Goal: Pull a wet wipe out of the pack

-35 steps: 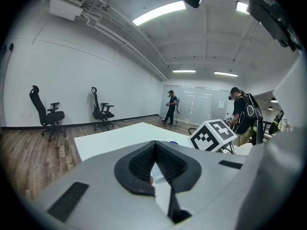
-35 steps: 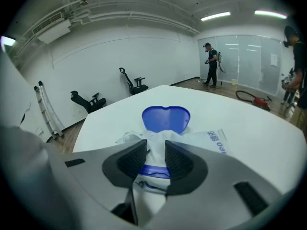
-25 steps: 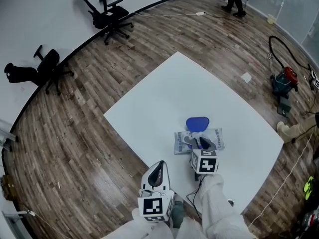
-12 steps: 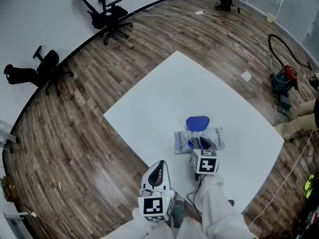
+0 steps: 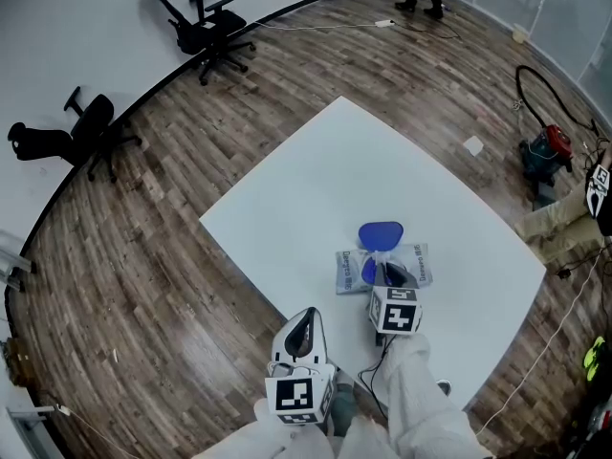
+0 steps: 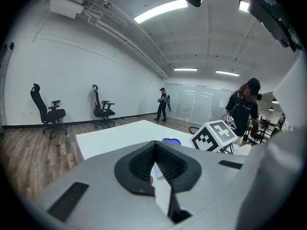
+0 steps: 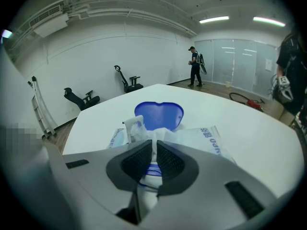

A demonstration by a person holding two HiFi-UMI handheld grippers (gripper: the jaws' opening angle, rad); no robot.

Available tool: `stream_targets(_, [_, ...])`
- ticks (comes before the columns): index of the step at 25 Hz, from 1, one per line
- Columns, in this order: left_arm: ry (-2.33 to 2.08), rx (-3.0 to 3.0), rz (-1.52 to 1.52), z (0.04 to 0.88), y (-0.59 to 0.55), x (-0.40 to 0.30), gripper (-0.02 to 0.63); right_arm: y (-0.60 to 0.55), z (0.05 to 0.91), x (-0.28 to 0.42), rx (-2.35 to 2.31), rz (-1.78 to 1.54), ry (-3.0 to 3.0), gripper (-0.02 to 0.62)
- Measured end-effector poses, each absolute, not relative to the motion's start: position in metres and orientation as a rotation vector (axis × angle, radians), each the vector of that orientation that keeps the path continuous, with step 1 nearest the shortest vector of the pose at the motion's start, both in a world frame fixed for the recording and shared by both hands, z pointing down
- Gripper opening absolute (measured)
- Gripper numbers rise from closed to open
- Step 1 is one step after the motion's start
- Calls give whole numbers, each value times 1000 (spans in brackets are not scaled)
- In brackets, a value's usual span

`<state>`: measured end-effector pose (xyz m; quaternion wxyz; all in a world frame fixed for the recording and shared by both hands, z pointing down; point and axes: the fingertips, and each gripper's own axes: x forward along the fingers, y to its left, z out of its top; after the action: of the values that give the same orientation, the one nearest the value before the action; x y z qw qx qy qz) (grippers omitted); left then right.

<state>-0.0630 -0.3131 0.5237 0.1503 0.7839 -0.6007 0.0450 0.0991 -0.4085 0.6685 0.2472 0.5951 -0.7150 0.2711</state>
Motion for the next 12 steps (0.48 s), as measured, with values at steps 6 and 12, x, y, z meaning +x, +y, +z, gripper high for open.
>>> stream_targets(6, [-1723, 2252, 126, 523, -313, -63, 0, -408, 666, 101, 1642, 737, -1948, 20])
stream_targets(12, [-1726, 2257, 119, 519, -312, -62, 0, -408, 658, 104, 1665, 728, -1961, 18])
